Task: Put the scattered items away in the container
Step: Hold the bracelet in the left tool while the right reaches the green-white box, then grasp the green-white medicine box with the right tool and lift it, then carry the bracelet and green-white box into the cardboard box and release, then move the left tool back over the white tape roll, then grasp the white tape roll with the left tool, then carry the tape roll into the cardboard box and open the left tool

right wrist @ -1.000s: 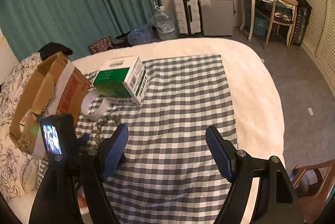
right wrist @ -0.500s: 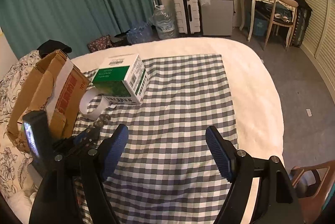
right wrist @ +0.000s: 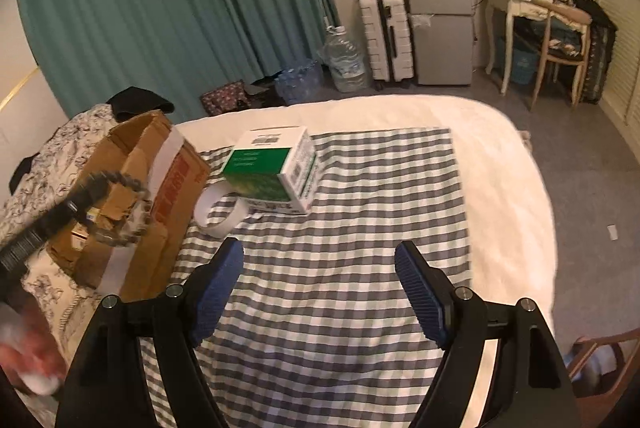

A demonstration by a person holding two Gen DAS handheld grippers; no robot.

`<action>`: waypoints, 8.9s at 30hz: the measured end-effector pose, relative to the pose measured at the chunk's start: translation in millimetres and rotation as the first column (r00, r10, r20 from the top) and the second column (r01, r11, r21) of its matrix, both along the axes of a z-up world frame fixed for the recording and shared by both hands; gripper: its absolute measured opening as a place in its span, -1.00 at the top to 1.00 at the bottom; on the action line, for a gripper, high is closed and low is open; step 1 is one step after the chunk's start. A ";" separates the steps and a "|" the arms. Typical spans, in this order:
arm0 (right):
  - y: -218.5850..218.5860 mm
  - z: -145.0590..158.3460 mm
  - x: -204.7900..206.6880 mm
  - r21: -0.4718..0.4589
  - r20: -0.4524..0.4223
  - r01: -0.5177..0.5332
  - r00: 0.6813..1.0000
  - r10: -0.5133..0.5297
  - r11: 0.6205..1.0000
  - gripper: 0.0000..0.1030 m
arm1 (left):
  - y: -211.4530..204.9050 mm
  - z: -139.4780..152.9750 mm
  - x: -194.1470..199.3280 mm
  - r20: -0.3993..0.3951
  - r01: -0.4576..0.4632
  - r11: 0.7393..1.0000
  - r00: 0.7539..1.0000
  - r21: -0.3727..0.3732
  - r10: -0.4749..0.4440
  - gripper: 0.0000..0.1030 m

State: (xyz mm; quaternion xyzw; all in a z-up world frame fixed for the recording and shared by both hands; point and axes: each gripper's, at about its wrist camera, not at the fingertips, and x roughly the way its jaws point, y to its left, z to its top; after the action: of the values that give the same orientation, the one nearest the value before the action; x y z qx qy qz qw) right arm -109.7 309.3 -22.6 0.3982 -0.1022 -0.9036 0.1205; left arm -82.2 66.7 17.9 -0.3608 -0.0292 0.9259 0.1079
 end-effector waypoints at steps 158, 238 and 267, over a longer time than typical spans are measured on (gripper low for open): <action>-263.5 86.3 -69.6 -0.085 -0.114 -0.142 0.985 0.132 0.986 -0.77 | -203.9 -8.3 -22.8 0.037 -0.193 0.973 0.981 0.130 0.190 -0.83; 40.0 13.0 19.6 0.009 -0.017 0.256 0.967 -0.256 0.967 -0.85 | 51.8 -177.1 -98.0 0.086 -0.334 0.914 0.929 -0.233 0.361 -1.00; 34.6 20.3 30.9 -0.017 -0.043 0.248 0.968 -0.249 0.968 -0.85 | 25.9 -82.6 -14.3 0.057 -0.100 0.994 0.993 -0.032 0.102 -0.51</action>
State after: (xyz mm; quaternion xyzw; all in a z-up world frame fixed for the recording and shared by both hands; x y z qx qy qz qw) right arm -78.7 343.9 -2.3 0.3612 -0.1539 -0.9197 0.0109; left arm -96.5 92.6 -64.7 -0.3874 -0.0371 0.9195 0.0549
